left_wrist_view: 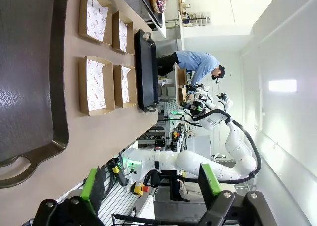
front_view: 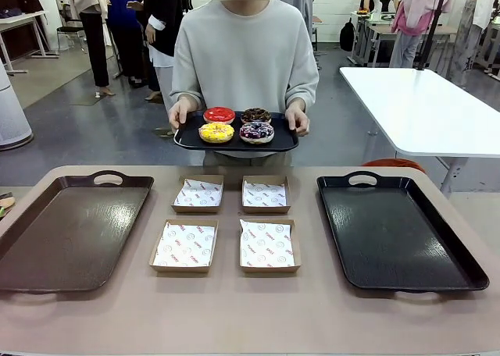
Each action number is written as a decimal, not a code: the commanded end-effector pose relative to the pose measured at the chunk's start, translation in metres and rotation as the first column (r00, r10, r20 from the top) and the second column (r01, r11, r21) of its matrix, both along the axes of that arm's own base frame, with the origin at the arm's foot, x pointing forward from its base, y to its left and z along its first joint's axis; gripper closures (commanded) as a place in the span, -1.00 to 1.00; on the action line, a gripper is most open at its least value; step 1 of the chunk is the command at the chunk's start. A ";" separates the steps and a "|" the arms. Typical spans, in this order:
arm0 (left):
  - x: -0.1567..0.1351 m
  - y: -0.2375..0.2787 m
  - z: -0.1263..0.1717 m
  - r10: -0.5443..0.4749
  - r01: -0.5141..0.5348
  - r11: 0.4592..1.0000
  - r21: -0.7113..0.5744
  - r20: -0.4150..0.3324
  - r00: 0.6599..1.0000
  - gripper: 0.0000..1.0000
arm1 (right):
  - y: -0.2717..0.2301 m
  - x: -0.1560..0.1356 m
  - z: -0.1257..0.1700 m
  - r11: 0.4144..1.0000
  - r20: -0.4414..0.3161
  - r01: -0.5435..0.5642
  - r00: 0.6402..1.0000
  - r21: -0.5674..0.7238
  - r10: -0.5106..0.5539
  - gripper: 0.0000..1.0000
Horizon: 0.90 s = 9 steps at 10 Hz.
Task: Individually package the donuts and arrange them on the tray.
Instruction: Pick up one Paper togo box.
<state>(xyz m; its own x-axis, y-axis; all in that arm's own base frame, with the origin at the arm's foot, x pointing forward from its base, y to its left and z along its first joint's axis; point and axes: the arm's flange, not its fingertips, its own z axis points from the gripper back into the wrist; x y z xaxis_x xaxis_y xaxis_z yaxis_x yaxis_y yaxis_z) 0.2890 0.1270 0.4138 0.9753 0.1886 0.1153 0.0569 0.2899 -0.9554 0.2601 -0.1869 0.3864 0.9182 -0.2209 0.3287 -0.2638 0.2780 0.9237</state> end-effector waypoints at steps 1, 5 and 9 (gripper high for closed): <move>0.000 0.000 0.000 0.000 0.000 1.000 0.000 0.000 1.000 -1.00 | 0.000 0.000 -0.001 1.000 0.008 0.001 1.000 0.014 -0.001 -1.00; 0.073 -0.058 0.123 0.017 -0.023 0.934 0.356 0.018 1.000 -1.00 | 0.000 0.000 -0.001 1.000 0.008 0.001 1.000 0.014 -0.001 -1.00; 0.158 -0.156 0.170 0.051 -0.068 0.721 0.689 0.046 0.998 -1.00 | 0.000 0.000 -0.001 1.000 0.008 0.001 1.000 0.014 -0.001 -1.00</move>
